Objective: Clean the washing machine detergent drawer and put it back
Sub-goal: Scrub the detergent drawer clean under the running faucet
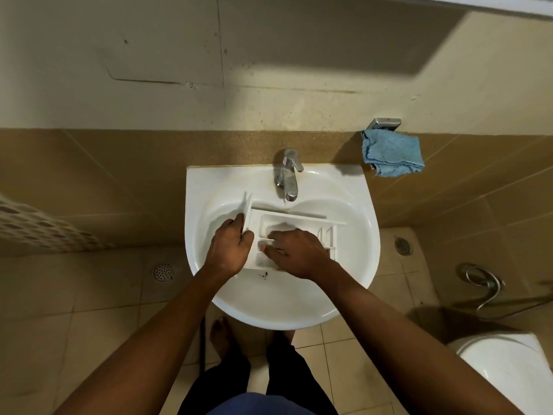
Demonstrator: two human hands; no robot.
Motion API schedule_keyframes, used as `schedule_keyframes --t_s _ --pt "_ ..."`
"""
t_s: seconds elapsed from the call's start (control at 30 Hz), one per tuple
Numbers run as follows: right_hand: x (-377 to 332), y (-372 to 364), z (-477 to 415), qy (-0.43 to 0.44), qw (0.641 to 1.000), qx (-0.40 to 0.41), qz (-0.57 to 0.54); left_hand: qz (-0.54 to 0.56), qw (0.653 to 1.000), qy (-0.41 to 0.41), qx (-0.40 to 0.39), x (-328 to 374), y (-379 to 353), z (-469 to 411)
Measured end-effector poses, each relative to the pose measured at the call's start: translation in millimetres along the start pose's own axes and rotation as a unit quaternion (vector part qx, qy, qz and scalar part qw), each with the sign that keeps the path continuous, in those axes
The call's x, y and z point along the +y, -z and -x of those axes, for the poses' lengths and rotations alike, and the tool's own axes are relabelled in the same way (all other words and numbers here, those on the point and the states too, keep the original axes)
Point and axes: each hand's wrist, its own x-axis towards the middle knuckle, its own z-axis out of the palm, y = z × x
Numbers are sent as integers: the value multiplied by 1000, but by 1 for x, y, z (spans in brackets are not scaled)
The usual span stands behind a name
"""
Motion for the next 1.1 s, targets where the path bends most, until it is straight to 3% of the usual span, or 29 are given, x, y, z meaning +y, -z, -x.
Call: schedule_keyframes --t_s 0.1,0.17,0.2,0.27,0.3,0.37,0.43,0.5,0.67,0.87,0.97,1.1 --pt "27 12 -1 -80 996 10 -45 8 1000 -17 2 -2 0 0" --pt "36 28 -7 -175 969 36 -171 22 1000 -17 1 -4 1 0" --pt "36 35 -13 -235 922 60 -302 31 999 -16 3 -5 1 0" --pt "25 48 -27 -322 753 90 -567 49 999 -17 8 -6 3 1" --pt "18 53 -34 -335 683 110 -640 55 998 -16 8 -7 4 1" --pt "10 61 -48 -351 611 150 -694 60 998 -9 6 -7 5 0" --pt "9 63 -60 -390 578 180 -694 57 998 -5 -1 -5 4 0" --pt "13 61 -70 -432 585 186 -660 53 999 2 -5 -4 2 0" --pt "31 57 -87 -431 674 134 -584 36 999 3 -4 -6 -2 -2" --pt "43 54 -105 -415 716 88 -555 44 999 -6 -8 -3 0 2" --pt "30 58 -96 -368 669 -14 -646 44 999 -13 -18 0 0 4" --pt "25 57 -98 -346 572 -49 -742 28 999 -19 -27 4 -2 5"
